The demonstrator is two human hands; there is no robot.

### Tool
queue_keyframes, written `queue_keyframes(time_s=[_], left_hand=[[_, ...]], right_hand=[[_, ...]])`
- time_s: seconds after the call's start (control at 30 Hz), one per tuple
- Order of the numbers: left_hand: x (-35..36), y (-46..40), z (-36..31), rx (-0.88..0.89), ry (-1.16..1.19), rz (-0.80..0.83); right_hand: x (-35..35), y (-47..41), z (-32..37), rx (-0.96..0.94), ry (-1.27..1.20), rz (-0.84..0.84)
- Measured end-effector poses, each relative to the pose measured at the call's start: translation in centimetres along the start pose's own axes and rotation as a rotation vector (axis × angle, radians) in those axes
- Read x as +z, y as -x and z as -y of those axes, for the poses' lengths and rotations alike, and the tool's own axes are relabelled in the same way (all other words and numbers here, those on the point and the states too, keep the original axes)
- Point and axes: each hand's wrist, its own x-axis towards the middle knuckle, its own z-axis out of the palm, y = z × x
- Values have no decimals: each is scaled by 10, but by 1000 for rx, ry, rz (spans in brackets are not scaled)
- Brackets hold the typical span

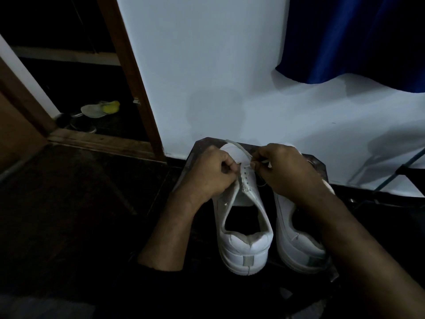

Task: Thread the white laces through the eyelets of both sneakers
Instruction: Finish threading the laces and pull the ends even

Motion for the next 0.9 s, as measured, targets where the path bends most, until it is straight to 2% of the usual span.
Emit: queue_keyframes(time_s=[0.13, 0.37, 0.63, 0.77, 0.9], left_hand=[[4, -1, 11, -9, -67, 29], [7, 0, 6, 27, -129, 17], [15, -2, -2, 40, -5, -191], [17, -4, 3, 38, -4, -198], [22, -8, 4, 87, -105, -68]], right_hand=[[1, 0, -5, -67, 73, -46], [4, -3, -2, -47, 157, -29], [5, 1, -1, -42, 242, -46], [11, -4, -7, -48, 118, -15], [10, -7, -10, 8, -86, -29]])
